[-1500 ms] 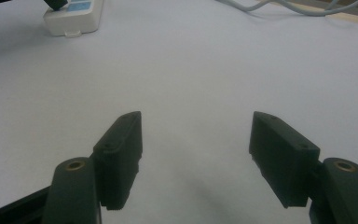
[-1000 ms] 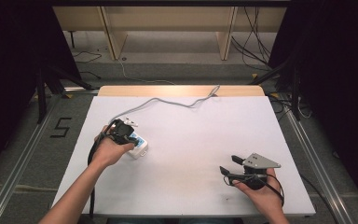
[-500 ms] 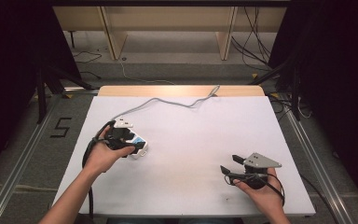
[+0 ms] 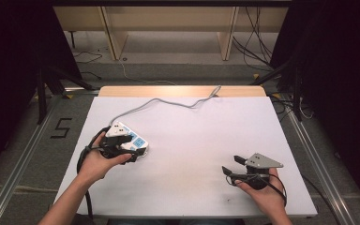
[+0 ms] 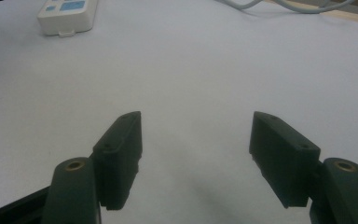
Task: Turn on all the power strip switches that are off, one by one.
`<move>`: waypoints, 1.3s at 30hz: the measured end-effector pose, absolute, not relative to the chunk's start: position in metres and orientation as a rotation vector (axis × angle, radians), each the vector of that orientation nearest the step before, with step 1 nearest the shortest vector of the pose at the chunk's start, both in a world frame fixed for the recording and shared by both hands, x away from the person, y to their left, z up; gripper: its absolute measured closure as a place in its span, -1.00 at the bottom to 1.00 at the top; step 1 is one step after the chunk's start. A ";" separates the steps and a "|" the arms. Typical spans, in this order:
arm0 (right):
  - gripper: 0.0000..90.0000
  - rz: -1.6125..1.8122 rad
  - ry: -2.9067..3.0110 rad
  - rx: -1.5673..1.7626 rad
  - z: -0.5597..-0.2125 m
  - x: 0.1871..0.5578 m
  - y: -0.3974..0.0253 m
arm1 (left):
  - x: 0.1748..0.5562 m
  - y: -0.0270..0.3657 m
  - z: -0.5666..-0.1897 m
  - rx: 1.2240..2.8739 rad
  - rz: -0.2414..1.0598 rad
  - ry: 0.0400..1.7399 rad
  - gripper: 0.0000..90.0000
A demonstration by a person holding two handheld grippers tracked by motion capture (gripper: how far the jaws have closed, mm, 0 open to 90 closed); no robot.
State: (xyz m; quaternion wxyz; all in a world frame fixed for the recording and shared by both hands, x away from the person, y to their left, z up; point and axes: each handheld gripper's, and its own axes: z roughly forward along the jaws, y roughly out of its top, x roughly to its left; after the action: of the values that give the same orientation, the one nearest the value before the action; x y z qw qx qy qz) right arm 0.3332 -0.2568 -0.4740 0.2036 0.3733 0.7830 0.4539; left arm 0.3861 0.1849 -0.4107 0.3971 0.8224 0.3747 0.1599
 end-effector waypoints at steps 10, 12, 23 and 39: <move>-0.22 1.262 2.195 1.036 -0.474 0.333 -0.257 | 0.373 0.189 -0.422 2.092 0.423 0.930 -0.39; -0.21 1.263 2.195 1.037 -0.475 0.333 -0.257 | 0.370 0.190 -0.424 2.094 0.426 0.924 -0.39; -0.23 1.258 2.204 1.042 -0.476 0.333 -0.256 | 0.349 0.199 -0.441 2.131 0.418 0.906 -0.42; -0.23 1.251 2.216 1.031 -0.476 0.334 -0.256 | 0.328 0.213 -0.460 2.156 0.470 0.916 -0.43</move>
State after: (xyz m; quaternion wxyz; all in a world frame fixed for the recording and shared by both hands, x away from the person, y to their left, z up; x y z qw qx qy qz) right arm 0.3337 -0.2556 -0.4761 0.1968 0.3681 0.7913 0.4469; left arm 0.3282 0.2130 -0.4601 0.3674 0.8393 0.3566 0.1830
